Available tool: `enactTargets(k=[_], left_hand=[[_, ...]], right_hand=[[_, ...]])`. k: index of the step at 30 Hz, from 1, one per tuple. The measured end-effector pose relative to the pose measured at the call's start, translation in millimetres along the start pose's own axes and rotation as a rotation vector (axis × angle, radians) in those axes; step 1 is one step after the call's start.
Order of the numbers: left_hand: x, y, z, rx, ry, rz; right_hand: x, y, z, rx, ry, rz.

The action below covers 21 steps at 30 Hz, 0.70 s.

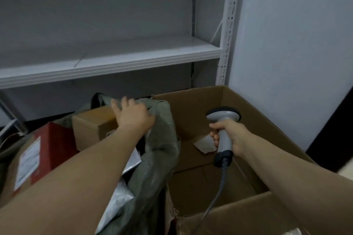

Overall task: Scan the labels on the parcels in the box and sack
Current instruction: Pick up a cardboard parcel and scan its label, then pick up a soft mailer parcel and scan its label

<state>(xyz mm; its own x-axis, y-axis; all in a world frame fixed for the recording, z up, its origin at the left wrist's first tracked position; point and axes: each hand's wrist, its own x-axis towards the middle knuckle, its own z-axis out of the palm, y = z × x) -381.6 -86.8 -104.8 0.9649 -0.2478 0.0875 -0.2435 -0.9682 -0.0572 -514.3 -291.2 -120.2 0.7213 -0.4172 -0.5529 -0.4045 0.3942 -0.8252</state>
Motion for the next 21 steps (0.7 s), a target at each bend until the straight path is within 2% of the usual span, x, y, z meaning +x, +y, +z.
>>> enactTargets(k=[3, 5, 8, 12, 15, 21], left_hand=[[10, 74, 10, -0.126, 0.077, 0.291], [17, 124, 30, -0.227, -0.014, 0.415], [34, 180, 81, -0.313, -0.294, 0.403], [58, 221, 156, -0.187, -0.543, 0.334], [79, 240, 220, -0.072, -0.619, 0.335], [110, 259, 320, 0.111, -0.713, 0.489]], right_hand=[[30, 11, -25, -0.024, 0.046, 0.078], [53, 16, -41, -0.065, 0.041, 0.140], [100, 27, -66, -0.108, 0.070, 0.244], [171, 52, -90, -0.097, 0.055, 0.328], [230, 73, -97, -0.051, 0.039, 0.387], [327, 118, -91, 0.032, 0.062, 0.503]])
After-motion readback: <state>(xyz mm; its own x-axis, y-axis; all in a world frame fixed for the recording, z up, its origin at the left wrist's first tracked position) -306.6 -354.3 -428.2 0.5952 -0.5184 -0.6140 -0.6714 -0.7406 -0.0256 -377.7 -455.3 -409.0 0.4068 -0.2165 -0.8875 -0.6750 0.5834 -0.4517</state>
